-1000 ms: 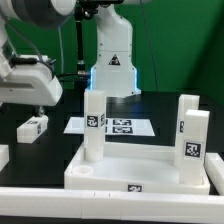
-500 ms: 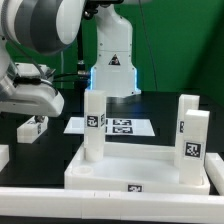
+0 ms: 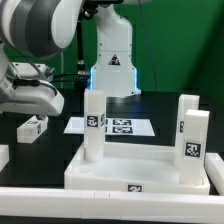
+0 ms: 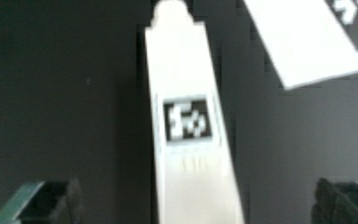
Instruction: Assemble desk
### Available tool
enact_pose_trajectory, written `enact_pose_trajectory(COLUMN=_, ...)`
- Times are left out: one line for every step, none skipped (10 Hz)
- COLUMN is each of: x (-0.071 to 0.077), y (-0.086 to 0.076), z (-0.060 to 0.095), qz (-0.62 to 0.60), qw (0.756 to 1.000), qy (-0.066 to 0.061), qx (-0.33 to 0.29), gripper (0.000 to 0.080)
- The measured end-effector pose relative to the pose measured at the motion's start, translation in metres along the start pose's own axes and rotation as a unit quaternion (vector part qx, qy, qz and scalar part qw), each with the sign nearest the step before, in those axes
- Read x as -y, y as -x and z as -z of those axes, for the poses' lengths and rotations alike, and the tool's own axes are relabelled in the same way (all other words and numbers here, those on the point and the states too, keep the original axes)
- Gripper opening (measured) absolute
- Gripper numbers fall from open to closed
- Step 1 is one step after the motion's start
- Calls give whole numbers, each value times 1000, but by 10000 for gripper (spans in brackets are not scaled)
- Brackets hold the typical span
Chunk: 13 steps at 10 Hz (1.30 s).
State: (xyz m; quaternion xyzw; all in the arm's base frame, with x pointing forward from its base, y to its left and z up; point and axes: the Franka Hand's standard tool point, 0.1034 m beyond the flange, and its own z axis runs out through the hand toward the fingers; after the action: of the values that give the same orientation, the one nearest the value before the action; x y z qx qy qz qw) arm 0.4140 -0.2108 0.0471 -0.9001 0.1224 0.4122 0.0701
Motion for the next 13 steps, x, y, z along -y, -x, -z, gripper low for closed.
enact_pose_trajectory(x=1, y=-3, z=-2, qz=1, qw=1000, qy=-1, qx=26, gripper=649)
enact_pose_trajectory(x=2, y=-6, z=-3, qz=1, qw=999, qy=-2, qx=44, gripper=649)
enact_pose_trajectory(x=4, y=-7, z=-5, qz=2, qw=997, qy=-6, qx=74, gripper=649)
enact_pose_trajectory(x=5, y=-12, z=-5, qz=3, qw=997, qy=-3, qx=78, gripper=649)
enact_pose_trajectory(x=4, y=-14, z=-4, qz=3, qw=997, qy=-1, qx=72, gripper=649)
enact_pose_trajectory(x=3, y=-15, z=-4, qz=2, qw=998, qy=-1, qx=70, gripper=649)
enact_pose_trajectory(x=3, y=-16, z=-4, qz=2, qw=998, qy=0, qx=68, gripper=649)
enact_pose_trajectory(x=3, y=-19, z=-4, qz=4, qw=998, qy=3, qx=63, gripper=649)
enact_pose_trajectory(x=5, y=-23, z=-4, qz=5, qw=998, qy=5, qx=57, gripper=649)
enact_pose_trajectory(x=4, y=-26, z=-7, qz=1, qw=998, qy=7, qx=57, gripper=649)
enact_pose_trajectory(x=4, y=-29, z=-9, qz=-1, qw=998, qy=9, qx=54, gripper=649)
enact_pose_trajectory(x=4, y=-31, z=-12, qz=-1, qw=999, qy=11, qx=54, gripper=649)
enact_pose_trajectory(x=4, y=-32, z=-15, qz=-1, qw=998, qy=11, qx=54, gripper=649)
